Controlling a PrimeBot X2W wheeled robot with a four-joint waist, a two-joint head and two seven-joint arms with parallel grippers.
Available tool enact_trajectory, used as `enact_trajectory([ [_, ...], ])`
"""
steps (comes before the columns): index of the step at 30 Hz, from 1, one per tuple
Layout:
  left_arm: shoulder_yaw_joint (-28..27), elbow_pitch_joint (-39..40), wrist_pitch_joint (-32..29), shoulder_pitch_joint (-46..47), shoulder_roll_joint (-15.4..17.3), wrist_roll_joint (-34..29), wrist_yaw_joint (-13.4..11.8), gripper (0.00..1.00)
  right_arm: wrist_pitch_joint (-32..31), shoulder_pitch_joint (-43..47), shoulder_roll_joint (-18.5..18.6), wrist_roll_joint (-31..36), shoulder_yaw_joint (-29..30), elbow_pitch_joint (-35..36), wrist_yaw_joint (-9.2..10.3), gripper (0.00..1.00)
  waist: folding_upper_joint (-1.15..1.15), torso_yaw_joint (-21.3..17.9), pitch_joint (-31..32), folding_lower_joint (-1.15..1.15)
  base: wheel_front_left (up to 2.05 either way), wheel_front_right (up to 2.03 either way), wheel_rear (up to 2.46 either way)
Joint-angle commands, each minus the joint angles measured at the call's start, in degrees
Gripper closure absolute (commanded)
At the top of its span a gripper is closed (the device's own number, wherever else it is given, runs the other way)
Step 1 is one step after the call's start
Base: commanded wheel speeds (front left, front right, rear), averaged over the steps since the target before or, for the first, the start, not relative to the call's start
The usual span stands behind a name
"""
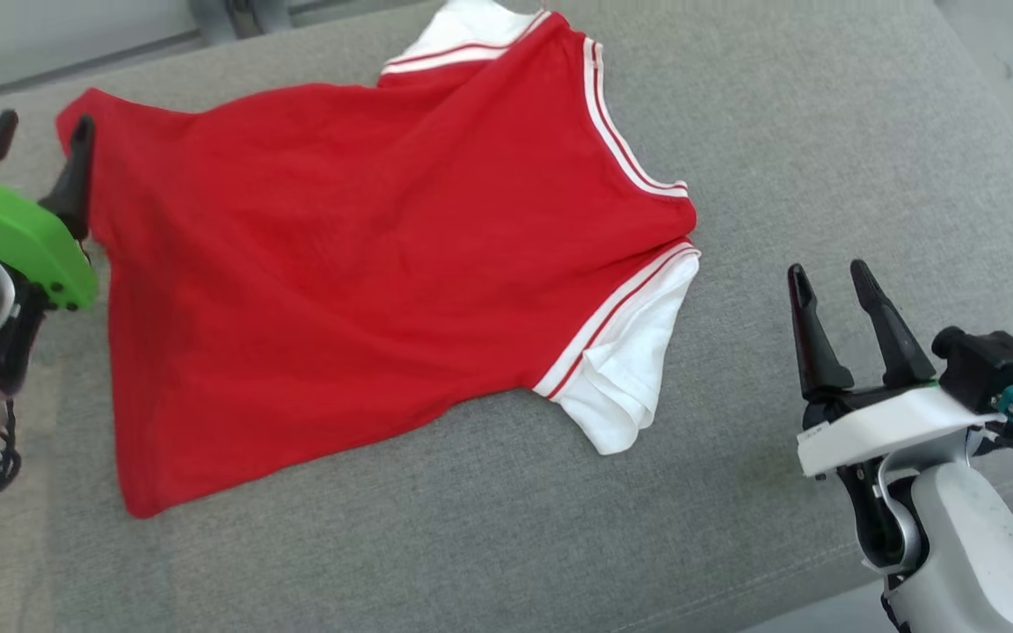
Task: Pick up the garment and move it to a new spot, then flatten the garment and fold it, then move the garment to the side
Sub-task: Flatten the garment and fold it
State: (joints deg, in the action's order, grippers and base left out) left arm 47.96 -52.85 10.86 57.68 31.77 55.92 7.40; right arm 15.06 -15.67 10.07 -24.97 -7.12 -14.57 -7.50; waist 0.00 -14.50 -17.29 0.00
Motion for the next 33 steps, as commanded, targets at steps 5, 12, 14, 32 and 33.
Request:
enact_trajectory([
  [5,-2.07,7.67,3.85,-9.26,1.54,0.28,-3.28,0.0,0.15,3.17,1.0,-1.05,-1.23,-0.3,0.02,0.0,0.0,7.18,8.3,0.0,0.0,0.0,0.0],
  [12,-5.03,22.88,4.29,-21.32,3.35,1.14,-10.1,0.0,-2.61,0.43,2.71,-2.6,-8.11,-2.72,0.02,0.0,0.0,10.35,9.35,0.0,0.0,0.0,0.0],
  [14,-5.44,27.1,4.29,-24.59,3.73,1.53,-12.19,0.0,-5.7,-1.12,3.04,-3.4,-10.74,-4.23,0.03,0.0,0.0,11.31,9.34,0.0,0.0,0.0,0.0],
  [32,-8.81,41.01,4.28,-38.28,4.43,3.56,-18.61,0.0,-32.64,-3.15,0.21,4.55,-6.5,-12.79,0.04,0.55,0.0,17.39,10.16,0.0,0.0,0.0,0.0],
  [33,-8.96,41.17,4.28,-38.61,4.43,3.52,-18.71,0.0,-33.23,-2.47,-0.15,5.46,-5.47,-11.86,0.04,0.6,0.0,17.38,10.24,0.0,0.0,0.0,0.0],
])
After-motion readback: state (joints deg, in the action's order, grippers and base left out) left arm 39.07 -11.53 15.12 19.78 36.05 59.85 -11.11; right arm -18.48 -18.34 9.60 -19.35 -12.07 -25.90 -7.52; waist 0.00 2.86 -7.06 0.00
